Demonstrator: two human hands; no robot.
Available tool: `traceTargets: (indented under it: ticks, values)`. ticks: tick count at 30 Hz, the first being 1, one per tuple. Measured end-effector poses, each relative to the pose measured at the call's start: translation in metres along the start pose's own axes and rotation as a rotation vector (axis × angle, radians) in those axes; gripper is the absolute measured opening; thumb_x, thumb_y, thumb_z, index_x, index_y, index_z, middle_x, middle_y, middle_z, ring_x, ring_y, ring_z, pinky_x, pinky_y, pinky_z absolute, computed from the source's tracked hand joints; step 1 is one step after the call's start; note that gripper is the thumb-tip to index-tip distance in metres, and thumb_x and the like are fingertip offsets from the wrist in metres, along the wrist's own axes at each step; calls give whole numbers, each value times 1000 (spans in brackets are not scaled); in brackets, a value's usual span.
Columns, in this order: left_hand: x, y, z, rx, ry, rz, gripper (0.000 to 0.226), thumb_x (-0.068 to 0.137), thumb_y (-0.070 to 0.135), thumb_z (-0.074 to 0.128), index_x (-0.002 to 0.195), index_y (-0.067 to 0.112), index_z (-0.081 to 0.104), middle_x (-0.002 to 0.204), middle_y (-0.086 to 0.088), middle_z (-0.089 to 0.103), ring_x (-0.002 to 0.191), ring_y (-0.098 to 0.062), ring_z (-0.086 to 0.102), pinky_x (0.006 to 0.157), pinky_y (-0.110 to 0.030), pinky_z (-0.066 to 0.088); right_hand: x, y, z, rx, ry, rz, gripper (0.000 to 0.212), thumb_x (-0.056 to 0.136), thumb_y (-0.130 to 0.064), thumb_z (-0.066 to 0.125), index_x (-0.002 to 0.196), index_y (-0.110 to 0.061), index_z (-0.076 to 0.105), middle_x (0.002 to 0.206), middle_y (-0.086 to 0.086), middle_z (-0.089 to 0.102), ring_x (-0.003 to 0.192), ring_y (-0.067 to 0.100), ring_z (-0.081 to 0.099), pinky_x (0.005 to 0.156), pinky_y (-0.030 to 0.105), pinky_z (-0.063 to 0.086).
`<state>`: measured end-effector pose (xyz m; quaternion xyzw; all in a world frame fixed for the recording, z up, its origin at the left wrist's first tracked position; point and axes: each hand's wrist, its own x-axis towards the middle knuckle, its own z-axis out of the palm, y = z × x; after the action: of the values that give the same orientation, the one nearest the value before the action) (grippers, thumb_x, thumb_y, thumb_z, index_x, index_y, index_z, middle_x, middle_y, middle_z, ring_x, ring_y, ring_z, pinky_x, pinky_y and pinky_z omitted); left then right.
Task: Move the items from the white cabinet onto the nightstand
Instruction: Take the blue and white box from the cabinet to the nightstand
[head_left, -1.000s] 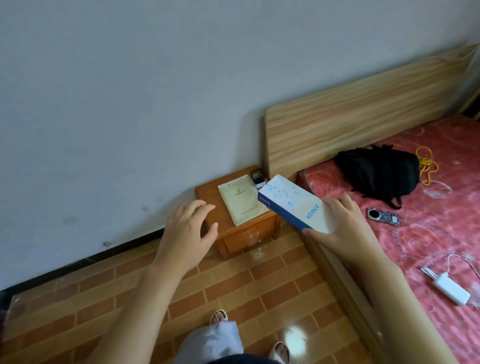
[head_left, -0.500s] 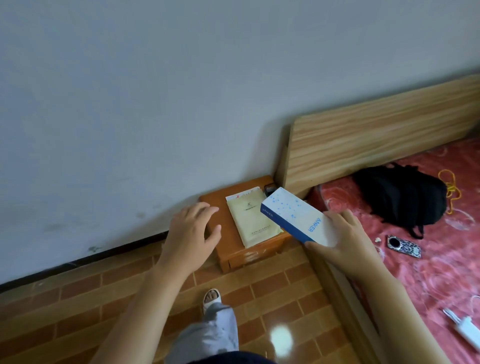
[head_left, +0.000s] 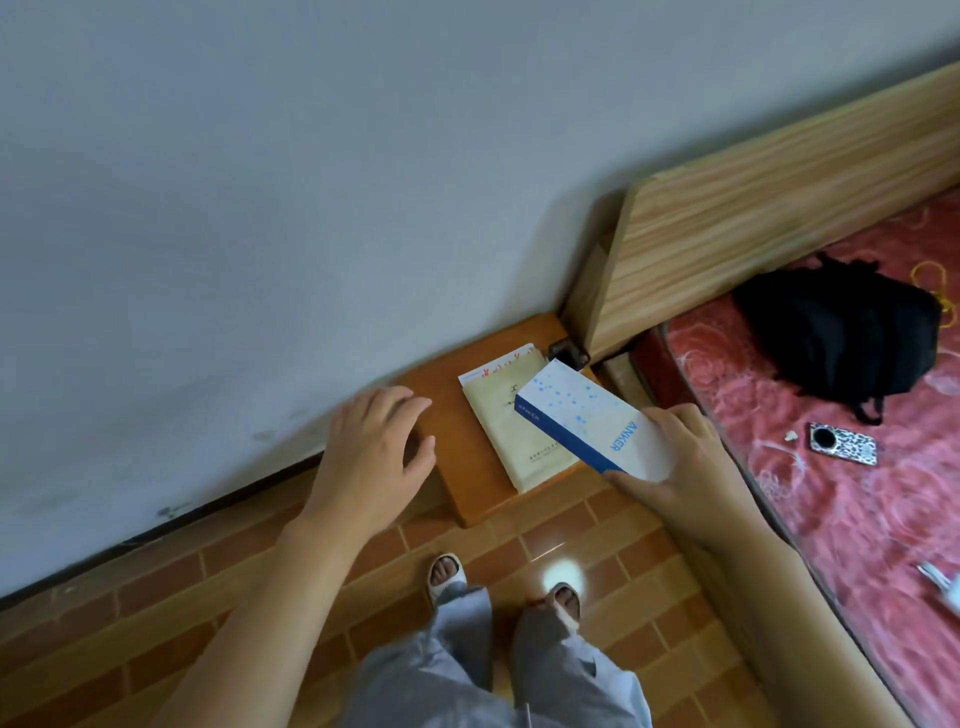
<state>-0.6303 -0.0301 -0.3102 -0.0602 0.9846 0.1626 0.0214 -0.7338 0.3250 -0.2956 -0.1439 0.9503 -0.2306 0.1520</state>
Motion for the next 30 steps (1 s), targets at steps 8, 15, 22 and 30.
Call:
traceTargets:
  ticks: [8, 15, 22, 30]
  values:
    - [40, -21, 67, -1, -127, -9, 45, 100, 42, 51, 141, 22, 56, 142, 3, 52, 131, -19, 49, 107, -41, 48, 63, 30, 51, -31, -71, 55, 86, 77, -72, 72, 145, -27, 46, 118, -13, 38, 113, 12, 41, 94, 39, 46]
    - [75, -29, 126, 39, -145, -40, 44, 100, 39, 56, 140, 21, 59, 143, 1, 54, 133, -20, 49, 110, -41, 43, 122, 71, 105, 21, -135, 135, 98, 69, -81, 61, 148, -25, 46, 119, -14, 36, 121, 13, 40, 98, 37, 44]
    - [104, -37, 209, 20, -208, -24, 45, 99, 41, 55, 140, 23, 57, 144, 2, 52, 134, -18, 46, 111, -39, 41, 169, 101, 180, 46, -177, 205, 96, 76, -75, 72, 153, -31, 35, 131, -14, 36, 121, 7, 32, 102, 35, 47]
    - [147, -54, 289, 29, -274, 30, 45, 101, 44, 50, 140, 23, 58, 144, 2, 54, 135, -18, 47, 110, -40, 42, 206, 146, 265, -10, -168, 233, 95, 73, -77, 69, 150, -31, 36, 132, -11, 36, 123, 12, 34, 103, 38, 50]
